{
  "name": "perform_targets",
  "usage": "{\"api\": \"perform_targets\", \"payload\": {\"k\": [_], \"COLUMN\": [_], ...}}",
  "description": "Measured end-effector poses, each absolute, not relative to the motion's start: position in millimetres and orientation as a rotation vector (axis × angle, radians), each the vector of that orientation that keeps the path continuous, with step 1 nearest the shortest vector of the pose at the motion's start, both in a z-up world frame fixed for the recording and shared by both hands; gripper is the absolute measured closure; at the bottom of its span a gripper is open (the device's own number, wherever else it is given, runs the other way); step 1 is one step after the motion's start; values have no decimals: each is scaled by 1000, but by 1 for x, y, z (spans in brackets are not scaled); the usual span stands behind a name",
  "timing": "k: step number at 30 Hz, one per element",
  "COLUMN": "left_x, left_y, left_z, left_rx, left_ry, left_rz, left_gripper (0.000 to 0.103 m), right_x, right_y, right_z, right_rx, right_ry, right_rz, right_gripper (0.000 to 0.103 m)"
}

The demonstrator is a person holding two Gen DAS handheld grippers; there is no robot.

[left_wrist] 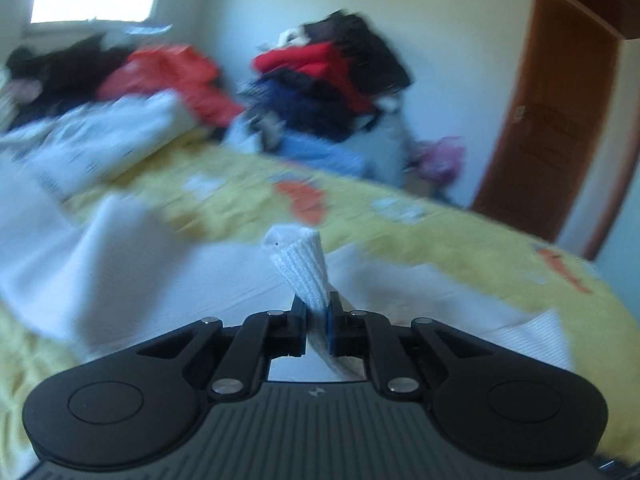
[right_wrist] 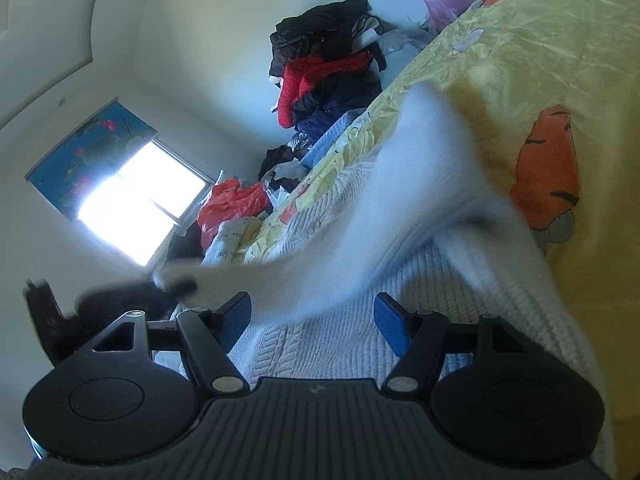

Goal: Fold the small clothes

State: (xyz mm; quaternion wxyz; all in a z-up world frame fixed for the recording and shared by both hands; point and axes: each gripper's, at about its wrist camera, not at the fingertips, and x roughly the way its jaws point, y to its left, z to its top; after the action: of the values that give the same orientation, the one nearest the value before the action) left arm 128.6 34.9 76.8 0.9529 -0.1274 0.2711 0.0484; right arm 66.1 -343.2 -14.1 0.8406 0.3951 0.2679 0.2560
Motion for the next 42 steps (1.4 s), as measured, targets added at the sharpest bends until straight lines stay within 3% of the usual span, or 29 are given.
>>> {"api": "perform_targets", "payload": {"k": [7,12,15,20,23,25,36,42], "left_x": [122,119,112,114,113,113,113,114], "left_y": [71,72,77,81,81,82,90,94], "left_z": [8,9,6,2,2,1,-3,-4], "left_rx": [-358,-403,-448,-488,-491,-500,-561,-592], "left_ry": [590,587,585,588,588,589,584,583], "left_rz": [96,80,69,60,58,52,30,20], "left_gripper": [94,94,92,92,92,91,91,91], "right_x": [68,58,62,142,184,208,189,182], "right_y": [-344,-340,-333,-289,-271,-274,-271,-239], "right_z": [-12,7,36,61,47,22,38,13], "right_rx": [821,720,599,266,63,-46,42,-154], "right_ry": [568,521,421,547,604,681,626,609], "right_rz": [537,436,385,322,256,189,185,233], "right_gripper": [30,31,26,24,31,29,29,6]}}
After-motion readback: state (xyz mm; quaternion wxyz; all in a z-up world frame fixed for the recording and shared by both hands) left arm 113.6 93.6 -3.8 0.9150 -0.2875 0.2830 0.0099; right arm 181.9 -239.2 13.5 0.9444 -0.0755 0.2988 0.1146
